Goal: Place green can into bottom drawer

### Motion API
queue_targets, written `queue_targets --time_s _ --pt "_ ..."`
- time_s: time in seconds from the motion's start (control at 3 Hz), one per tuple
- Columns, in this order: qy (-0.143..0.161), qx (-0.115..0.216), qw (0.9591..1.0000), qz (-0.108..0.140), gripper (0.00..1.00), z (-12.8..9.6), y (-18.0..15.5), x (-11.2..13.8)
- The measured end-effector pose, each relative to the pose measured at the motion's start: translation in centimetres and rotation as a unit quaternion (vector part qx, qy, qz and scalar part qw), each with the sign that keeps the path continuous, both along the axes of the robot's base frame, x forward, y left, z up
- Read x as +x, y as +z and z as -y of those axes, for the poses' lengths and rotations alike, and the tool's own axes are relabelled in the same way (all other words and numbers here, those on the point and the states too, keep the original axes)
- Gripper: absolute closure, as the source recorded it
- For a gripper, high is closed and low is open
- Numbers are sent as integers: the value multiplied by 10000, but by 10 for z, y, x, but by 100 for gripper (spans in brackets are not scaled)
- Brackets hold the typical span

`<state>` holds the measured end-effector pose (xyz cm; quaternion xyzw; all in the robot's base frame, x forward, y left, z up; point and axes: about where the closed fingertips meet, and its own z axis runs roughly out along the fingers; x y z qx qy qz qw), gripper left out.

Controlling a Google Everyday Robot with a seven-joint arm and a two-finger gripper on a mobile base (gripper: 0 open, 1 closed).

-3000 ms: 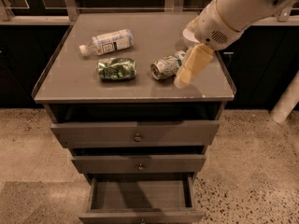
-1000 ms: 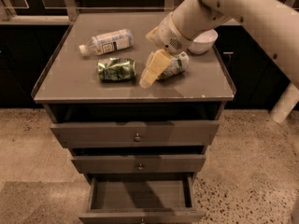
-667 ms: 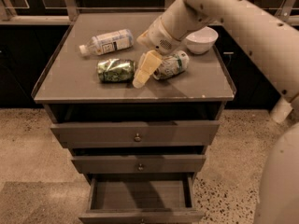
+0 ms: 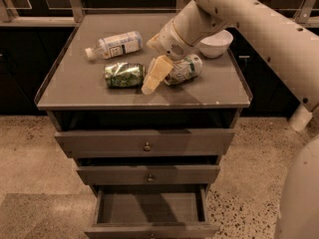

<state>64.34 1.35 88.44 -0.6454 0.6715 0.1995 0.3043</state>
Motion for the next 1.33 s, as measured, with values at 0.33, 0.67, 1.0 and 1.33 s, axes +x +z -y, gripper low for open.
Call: queue_targets --time_s 0.33,0.67,1.0,1.33 --pt "153 223 9996 11 0 -20 -6 10" --pt "275 378 9989 0 0 -37 -11 21" --pt "372 481 9981 -113 0 -51 -22 29" --pt "419 600 9967 -350 0 -62 -38 35"
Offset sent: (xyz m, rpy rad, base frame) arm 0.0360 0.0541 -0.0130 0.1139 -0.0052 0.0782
